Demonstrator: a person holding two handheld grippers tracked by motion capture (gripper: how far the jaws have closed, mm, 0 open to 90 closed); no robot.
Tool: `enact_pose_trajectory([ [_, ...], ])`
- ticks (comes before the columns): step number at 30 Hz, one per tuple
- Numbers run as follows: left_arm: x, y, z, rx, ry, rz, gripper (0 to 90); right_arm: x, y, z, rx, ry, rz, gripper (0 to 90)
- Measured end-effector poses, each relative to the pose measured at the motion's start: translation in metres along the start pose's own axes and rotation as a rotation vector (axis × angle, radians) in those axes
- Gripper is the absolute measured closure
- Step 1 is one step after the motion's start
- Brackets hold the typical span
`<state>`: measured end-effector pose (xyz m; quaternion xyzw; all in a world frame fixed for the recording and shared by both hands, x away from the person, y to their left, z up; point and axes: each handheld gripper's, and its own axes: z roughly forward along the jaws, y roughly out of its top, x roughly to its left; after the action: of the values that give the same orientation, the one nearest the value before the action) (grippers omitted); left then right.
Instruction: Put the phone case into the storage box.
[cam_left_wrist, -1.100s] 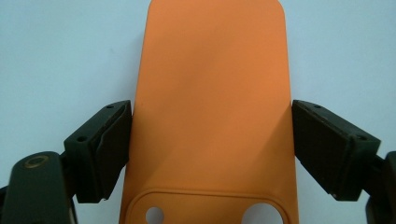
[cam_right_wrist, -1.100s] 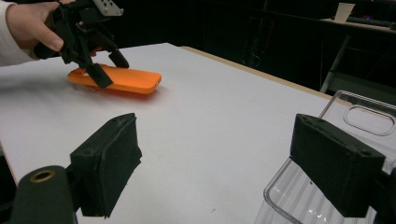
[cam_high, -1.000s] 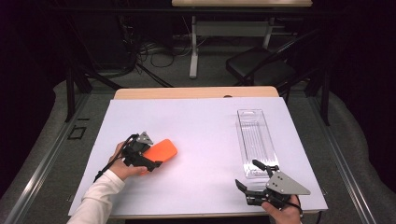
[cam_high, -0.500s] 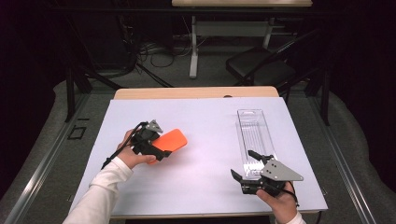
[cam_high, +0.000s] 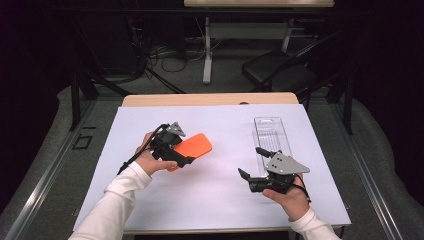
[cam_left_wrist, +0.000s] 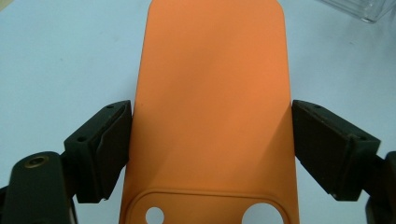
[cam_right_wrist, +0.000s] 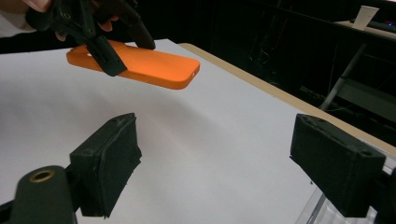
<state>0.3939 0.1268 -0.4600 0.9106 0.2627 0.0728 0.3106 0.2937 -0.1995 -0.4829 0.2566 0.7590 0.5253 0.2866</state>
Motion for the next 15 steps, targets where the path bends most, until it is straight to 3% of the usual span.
enact_pose_trajectory([
  [6,-0.003,0.007,0.000,-0.004,-0.001,0.008,15.7,-0.005,0.005,0.011,0.039,-0.004,-0.022,14.7],
  [15,-0.007,0.010,0.001,0.003,-0.020,0.004,15.7,-0.007,0.008,0.020,0.055,0.011,-0.048,14.8],
])
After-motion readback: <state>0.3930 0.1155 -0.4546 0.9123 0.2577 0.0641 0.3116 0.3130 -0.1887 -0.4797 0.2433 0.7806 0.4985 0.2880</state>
